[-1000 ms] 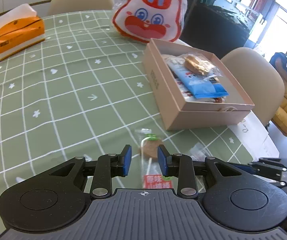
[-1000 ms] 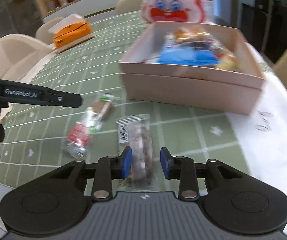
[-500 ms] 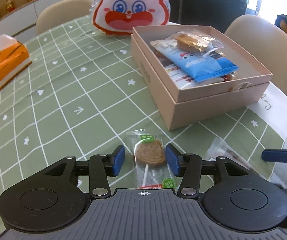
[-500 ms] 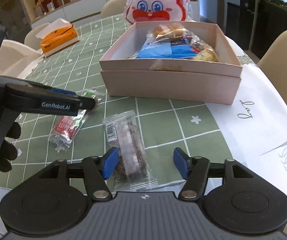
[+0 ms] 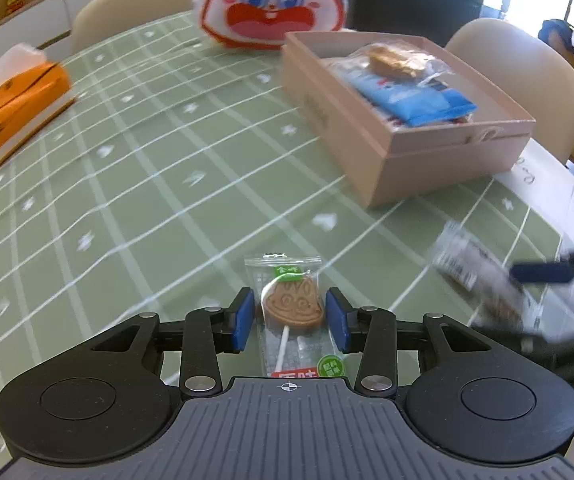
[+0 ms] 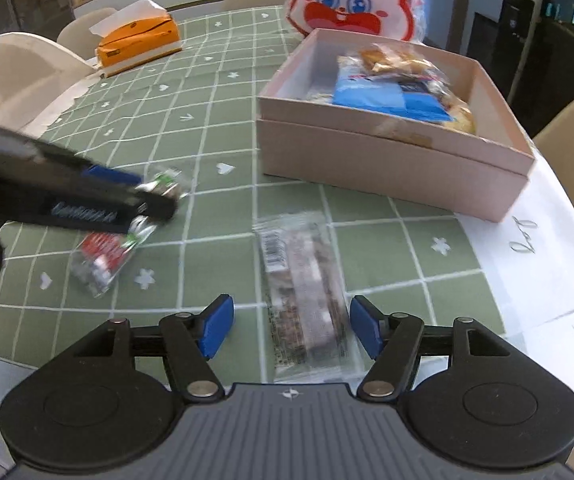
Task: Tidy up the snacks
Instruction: 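Grasp the lollipop with the left tool while the right tool positions over the dark bar packet, then grasp the dark bar packet with the right tool while the left tool holds the lollipop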
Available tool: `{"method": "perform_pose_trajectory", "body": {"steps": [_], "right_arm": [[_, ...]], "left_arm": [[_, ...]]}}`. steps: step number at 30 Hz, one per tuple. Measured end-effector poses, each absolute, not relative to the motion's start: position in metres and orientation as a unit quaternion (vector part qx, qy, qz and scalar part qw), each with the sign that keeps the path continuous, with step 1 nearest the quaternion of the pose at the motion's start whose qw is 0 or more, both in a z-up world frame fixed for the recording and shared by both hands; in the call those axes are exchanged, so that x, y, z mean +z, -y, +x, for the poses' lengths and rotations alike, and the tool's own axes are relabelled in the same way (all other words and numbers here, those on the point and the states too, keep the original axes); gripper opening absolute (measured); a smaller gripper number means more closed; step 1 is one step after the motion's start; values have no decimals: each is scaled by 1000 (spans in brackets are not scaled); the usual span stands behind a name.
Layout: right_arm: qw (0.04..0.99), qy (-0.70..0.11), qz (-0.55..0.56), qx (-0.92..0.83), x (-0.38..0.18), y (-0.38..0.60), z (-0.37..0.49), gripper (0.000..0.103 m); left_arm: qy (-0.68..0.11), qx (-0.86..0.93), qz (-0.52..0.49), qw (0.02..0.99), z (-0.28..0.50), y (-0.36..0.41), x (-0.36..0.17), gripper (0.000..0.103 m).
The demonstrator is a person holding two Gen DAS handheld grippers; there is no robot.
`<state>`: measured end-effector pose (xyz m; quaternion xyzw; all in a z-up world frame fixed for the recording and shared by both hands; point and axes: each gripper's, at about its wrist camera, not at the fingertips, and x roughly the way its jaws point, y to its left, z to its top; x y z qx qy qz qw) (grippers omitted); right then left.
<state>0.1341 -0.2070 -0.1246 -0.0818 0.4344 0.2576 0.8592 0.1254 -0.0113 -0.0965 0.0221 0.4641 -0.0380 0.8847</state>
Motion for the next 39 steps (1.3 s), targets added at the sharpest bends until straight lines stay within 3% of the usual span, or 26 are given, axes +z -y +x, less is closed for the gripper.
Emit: {"method": "perform_pose_trajectory", "body": {"steps": [15,19,25,27,28,30,31,39], "right_arm": [[864,-416,-52,279,-108,172,138,66],[879,-398,-65,254,-106,161,149,72],[870,-436,-54,226,-123,155,162,71],[869,-435,-45,229,-120,157,155,56],[867,-437,-46,233,-119,158,151,40],[866,-437,-56,236,-117,157,141,34],[866,-436,-61,237,-116,158,135,26],[864,-439,-73,235,-112,169,98,23]], "left_arm": [[-476,-45,-36,877,71,-12,-94,43],[-472,-40,-37,880,69,-11,-95,44],[-471,-49,-55,879,67,-18,-95,43],[-471,-52,-57,879,66,-19,-95,43],[-471,-54,-57,879,66,-19,-95,43],[-471,-57,-56,879,65,-19,-95,44],[-471,-58,-56,878,65,-18,-95,44],[-471,-75,-53,877,59,-18,-95,44]]}}
